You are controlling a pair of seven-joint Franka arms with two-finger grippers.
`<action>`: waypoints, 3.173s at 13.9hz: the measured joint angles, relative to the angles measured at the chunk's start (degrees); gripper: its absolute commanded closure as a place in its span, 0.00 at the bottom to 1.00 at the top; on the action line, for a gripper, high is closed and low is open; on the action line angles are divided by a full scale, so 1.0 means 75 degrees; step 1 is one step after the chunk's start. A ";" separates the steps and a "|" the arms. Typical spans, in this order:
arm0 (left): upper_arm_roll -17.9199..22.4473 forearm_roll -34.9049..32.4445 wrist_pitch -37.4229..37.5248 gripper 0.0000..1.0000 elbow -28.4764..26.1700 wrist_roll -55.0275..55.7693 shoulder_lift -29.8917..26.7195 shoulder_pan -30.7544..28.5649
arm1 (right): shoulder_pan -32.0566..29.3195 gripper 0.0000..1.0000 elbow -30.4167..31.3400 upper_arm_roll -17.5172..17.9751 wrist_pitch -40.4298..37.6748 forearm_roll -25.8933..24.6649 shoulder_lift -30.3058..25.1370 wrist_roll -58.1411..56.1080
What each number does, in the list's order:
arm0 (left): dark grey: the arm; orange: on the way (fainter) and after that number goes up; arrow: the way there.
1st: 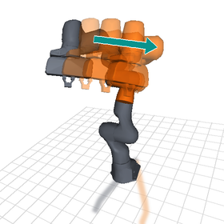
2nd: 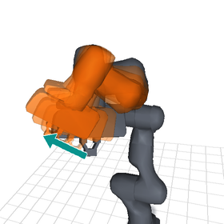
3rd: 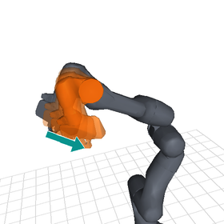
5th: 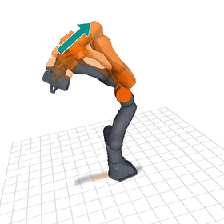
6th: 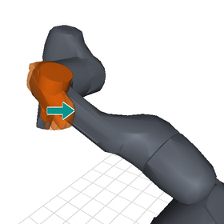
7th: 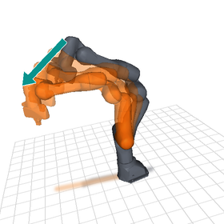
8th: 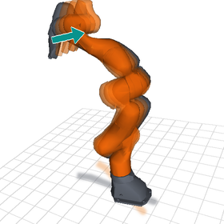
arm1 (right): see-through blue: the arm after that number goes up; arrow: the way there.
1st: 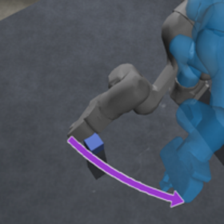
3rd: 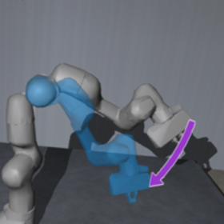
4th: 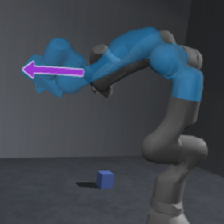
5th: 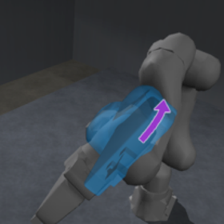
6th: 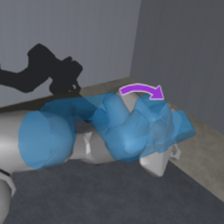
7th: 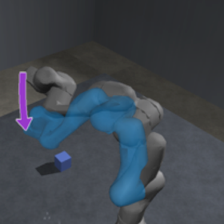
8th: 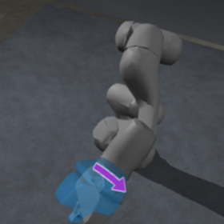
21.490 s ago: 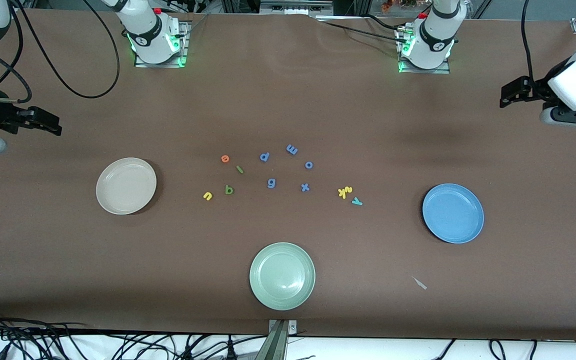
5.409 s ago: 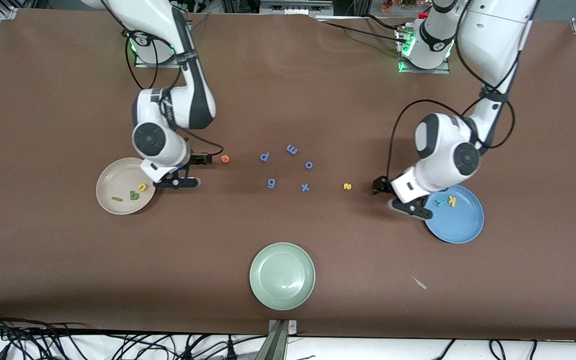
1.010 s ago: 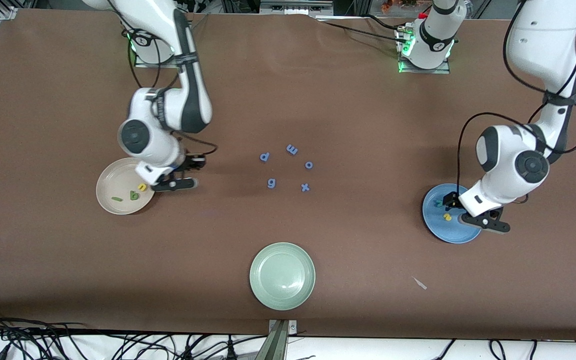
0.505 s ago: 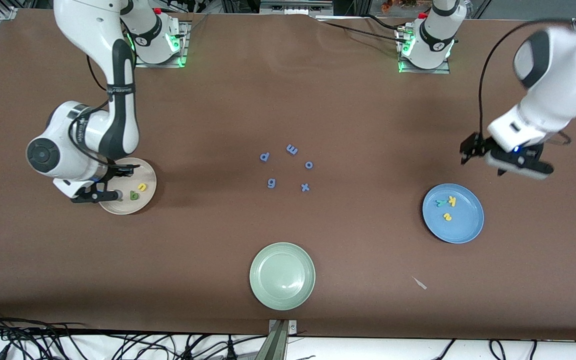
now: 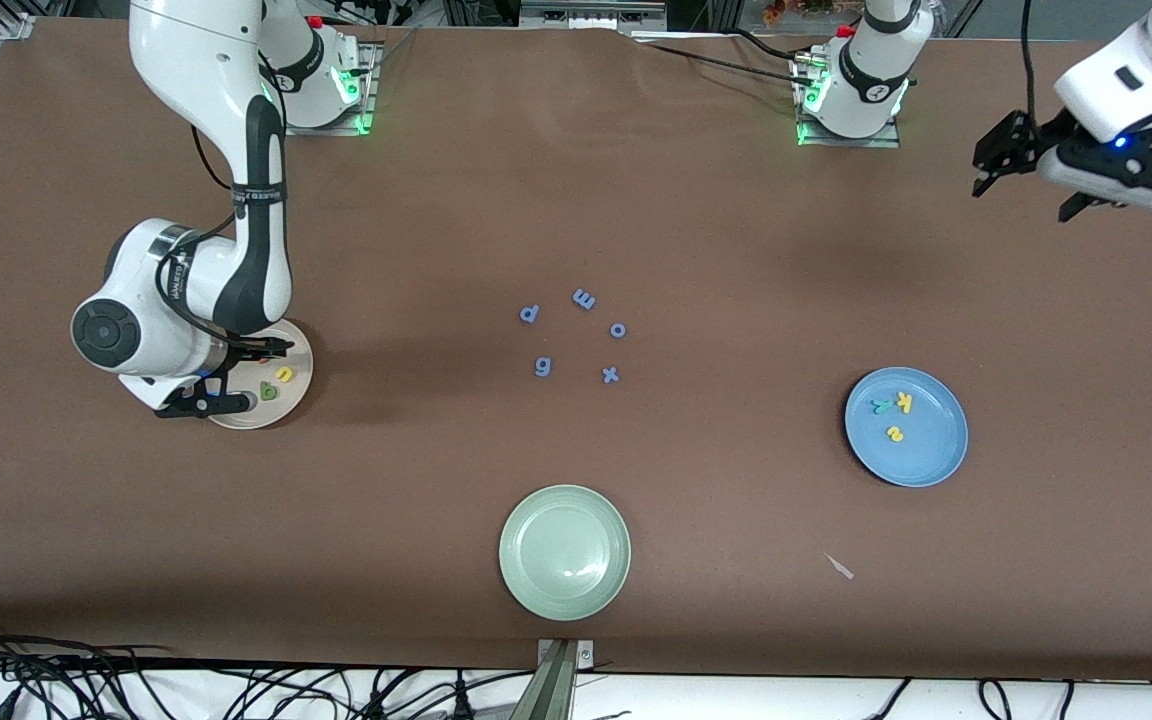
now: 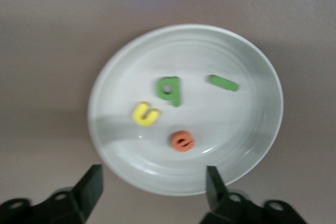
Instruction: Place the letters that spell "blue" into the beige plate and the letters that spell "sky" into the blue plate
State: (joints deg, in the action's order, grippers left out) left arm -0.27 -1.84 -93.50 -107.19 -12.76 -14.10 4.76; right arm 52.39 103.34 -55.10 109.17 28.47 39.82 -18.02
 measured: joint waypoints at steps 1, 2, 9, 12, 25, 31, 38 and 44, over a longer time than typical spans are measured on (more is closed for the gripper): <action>-0.0105 -0.0036 0.0166 0.00 0.0225 0.0229 0.0050 0.0001 | 0.0009 0.00 -0.0394 -0.0011 -0.0468 -0.0002 -0.0003 0.0208; -0.0188 -0.0036 0.0317 0.00 0.0485 0.0499 0.0175 0.0002 | 0.0017 0.00 -0.0791 -0.0016 -0.0966 -0.0003 -0.0006 0.0376; -0.0137 -0.0019 0.1109 0.00 0.2222 0.1039 0.1848 -0.0062 | 0.0410 0.00 -0.1909 -0.0007 -0.2321 -0.0129 -0.0003 0.0872; -0.0132 0.0078 0.1693 0.00 0.2351 0.1543 0.1936 -0.0129 | 0.0849 0.00 -0.2078 0.0141 -0.2340 -0.1040 -0.0206 0.1569; -0.0132 0.0575 0.2122 0.00 0.2421 0.1801 0.1936 -0.0224 | -0.5655 0.00 -0.1857 0.6823 -0.2623 -0.3695 -0.4433 0.2935; -0.0176 0.0575 0.2117 0.00 0.2610 0.1801 0.1974 -0.0210 | -0.6617 0.00 -0.1448 0.7197 -0.2473 -0.3698 -0.4840 0.2929; -0.0149 0.0575 0.1691 0.00 0.2712 0.1801 0.2080 -0.0232 | -0.7108 0.00 -0.1369 0.7611 -0.2733 -0.3779 -0.5003 0.2936; -0.0135 0.0575 0.1473 0.00 0.2730 0.1801 0.2115 -0.0333 | -0.7188 0.00 -0.1340 0.7629 -0.2688 -0.3804 -0.5035 0.2902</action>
State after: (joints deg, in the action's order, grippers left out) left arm -1.28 2.47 -82.45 -86.71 0.75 1.76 2.27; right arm -1.52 93.30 2.12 89.01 -0.07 2.05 3.75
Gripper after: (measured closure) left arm 0.000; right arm 0.000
